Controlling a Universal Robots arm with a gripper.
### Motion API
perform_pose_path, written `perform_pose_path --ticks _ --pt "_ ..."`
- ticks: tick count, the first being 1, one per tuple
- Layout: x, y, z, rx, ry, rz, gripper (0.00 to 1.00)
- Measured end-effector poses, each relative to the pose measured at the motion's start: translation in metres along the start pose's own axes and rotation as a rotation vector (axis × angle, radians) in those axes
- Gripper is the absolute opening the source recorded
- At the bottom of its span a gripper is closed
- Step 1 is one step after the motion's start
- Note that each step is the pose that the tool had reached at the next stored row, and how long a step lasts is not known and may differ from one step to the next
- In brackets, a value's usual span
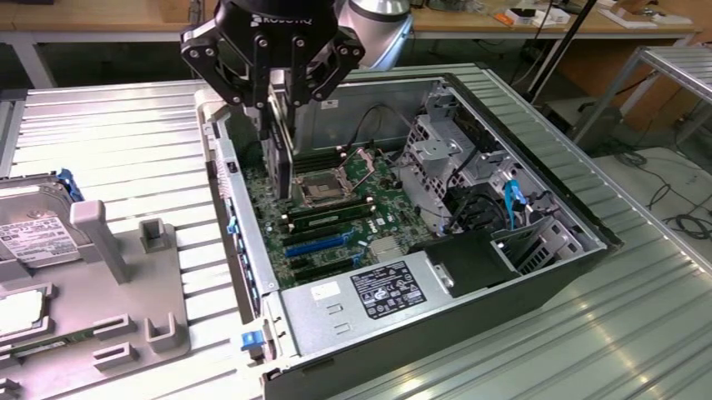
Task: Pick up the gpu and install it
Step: 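Pick up the gpu and move the gpu toward the slot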
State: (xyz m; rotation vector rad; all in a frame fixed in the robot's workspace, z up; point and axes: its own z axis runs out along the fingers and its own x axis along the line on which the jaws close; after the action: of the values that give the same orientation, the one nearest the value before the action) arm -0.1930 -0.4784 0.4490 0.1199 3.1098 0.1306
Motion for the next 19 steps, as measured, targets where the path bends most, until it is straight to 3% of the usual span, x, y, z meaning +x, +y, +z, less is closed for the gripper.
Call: perform_pose_path --ticks 19 --pt "-0.017 0.0017 0.0006 0.0000 0.0000 0.000 0.27"
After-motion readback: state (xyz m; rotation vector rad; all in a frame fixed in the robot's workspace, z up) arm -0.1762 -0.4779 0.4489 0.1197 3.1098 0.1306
